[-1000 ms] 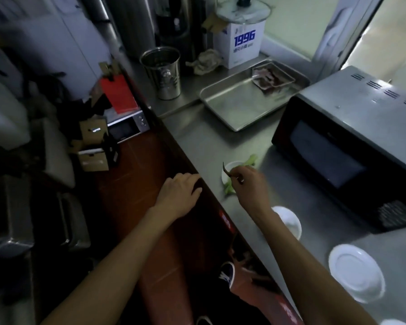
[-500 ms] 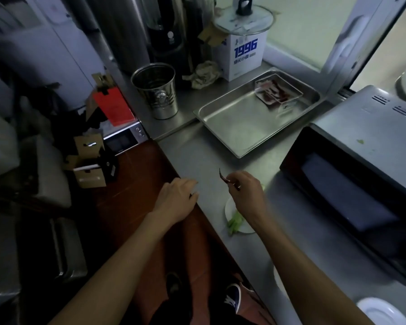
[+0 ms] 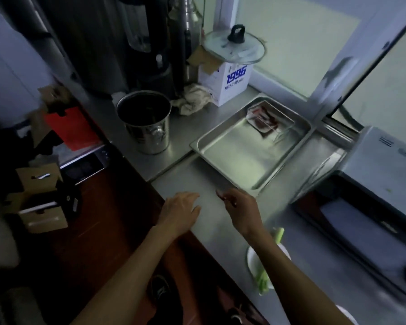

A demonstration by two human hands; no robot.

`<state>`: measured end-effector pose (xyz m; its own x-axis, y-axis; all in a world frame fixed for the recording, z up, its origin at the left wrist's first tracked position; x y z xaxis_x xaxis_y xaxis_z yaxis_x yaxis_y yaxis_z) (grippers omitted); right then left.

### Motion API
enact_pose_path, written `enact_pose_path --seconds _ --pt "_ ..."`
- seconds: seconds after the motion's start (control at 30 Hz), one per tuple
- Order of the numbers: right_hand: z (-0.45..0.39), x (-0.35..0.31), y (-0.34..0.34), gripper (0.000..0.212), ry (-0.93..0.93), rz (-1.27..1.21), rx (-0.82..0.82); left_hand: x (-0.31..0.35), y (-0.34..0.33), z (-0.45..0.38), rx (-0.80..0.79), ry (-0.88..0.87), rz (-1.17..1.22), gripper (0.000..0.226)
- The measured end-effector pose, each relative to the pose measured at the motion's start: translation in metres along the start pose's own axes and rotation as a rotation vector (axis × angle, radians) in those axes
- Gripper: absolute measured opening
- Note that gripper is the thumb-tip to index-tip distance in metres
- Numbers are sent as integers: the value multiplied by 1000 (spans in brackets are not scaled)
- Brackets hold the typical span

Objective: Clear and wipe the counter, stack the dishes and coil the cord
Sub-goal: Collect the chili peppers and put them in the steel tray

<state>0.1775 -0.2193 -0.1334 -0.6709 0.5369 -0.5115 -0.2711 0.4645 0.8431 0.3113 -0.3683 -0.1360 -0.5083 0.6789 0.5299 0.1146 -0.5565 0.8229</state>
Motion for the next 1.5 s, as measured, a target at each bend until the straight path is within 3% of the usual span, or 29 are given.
enact_pose_path --seconds 0.23,0.47,0.77,1.13,1.3,1.5 --pt "-57 -15 -1 20 -147 37 100 -23 49 -73 -2 -133 10 48" --pt "-98 35 -1 22 -295 25 192 -2 45 -137 -46 -288 -28 42" --pt "-193 115 15 21 -384 -11 246 53 30 -248 -178 -311 -128 46" --pt "-334 205 17 18 -381 6 287 108 14 -373 -189 -313 -134 45" --pt "-369 240 5 18 -396 23 325 119 -2 -404 -189 -318 -111 45" --pt "-380 255 -12 15 -432 35 251 121 -10 -409 -186 -310 -117 44"
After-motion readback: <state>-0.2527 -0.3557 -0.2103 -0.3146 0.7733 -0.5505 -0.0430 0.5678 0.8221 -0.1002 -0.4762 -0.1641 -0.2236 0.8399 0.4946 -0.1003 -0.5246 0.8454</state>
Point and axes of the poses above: each hand's wrist, its own z-axis away from the middle knuckle, its own y-axis out of the back of the hand, x = y × z, the point moved 2 cm from there along -z, towards the middle knuckle, and after that the axes turned 10 degrees about z, right-handed, at the moved point
